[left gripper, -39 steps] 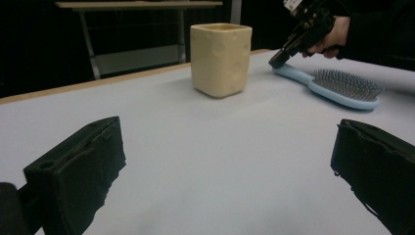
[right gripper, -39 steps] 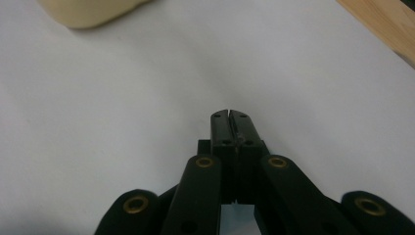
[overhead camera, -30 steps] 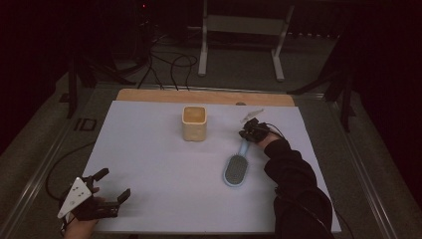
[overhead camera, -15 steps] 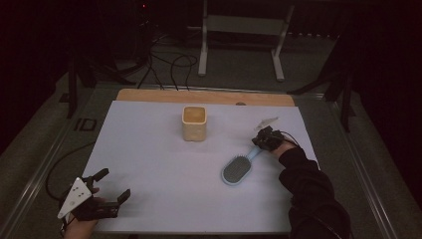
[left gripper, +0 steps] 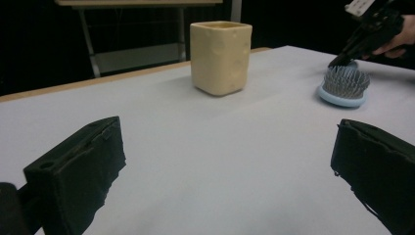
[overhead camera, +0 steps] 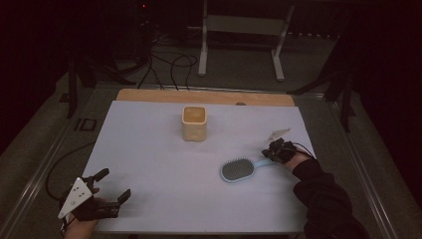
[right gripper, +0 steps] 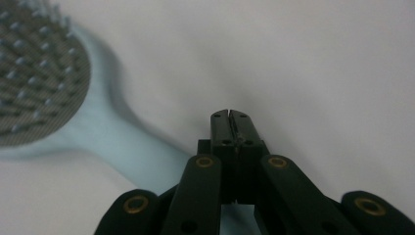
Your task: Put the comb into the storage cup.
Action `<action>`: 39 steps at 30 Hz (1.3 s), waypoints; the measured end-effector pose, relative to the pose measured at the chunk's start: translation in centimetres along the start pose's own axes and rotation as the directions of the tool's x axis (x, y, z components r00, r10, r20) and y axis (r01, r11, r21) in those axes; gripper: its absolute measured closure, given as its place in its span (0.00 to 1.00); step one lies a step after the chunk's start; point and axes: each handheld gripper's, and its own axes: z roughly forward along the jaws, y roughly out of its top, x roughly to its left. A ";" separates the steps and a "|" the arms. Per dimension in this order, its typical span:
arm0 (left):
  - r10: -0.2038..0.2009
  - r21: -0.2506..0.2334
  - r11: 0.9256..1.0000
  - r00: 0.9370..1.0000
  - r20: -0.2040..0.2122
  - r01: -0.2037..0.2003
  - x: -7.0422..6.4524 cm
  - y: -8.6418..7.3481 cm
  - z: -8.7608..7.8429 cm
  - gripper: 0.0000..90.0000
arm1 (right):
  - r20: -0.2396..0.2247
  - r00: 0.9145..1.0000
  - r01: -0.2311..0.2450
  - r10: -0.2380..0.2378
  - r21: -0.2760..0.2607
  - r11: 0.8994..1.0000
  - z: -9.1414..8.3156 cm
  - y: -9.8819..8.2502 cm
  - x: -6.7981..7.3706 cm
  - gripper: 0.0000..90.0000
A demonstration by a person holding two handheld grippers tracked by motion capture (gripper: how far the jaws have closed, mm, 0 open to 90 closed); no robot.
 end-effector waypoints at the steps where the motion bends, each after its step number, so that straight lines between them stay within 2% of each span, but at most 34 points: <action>1: -0.003 -0.003 1.000 1.000 0.001 0.003 0.0 0.0 0.0 0.00 | -0.005 1.000 0.002 -0.002 -0.002 1.000 -0.2 -0.3 0.2 1.00; 11: 0.001 0.000 1.000 1.000 -0.001 -0.001 -0.1 0.0 0.0 0.00 | -0.049 0.999 0.008 -0.008 -0.011 1.000 -1.8 -2.6 2.2 1.00; 17: 0.001 -0.001 1.000 1.000 -0.003 -0.001 -0.1 0.0 0.0 0.00 | -0.068 0.997 0.031 -0.032 -0.003 1.000 -2.8 -3.4 4.0 1.00; 27: 0.003 0.002 1.000 1.000 -0.004 -0.003 -0.1 0.0 0.0 0.00 | -0.081 0.996 0.032 -0.035 -0.031 0.999 -4.0 -4.5 7.0 1.00; 29: 0.003 -0.001 1.000 1.000 -0.006 -0.003 -0.1 0.0 0.0 0.00 | -0.098 0.994 0.033 -0.038 -0.045 0.998 -4.1 -4.7 7.6 1.00; 34: 0.006 0.001 1.000 1.000 -0.007 -0.006 -0.1 0.0 0.0 0.00 | -0.117 0.992 0.038 -0.045 -0.057 0.998 -4.3 -4.8 8.5 1.00; 39: 0.004 0.001 1.000 1.000 -0.008 -0.004 -0.2 0.0 -0.1 0.00 | -0.126 0.991 0.032 -0.039 -0.056 0.998 -4.3 -4.9 8.6 1.00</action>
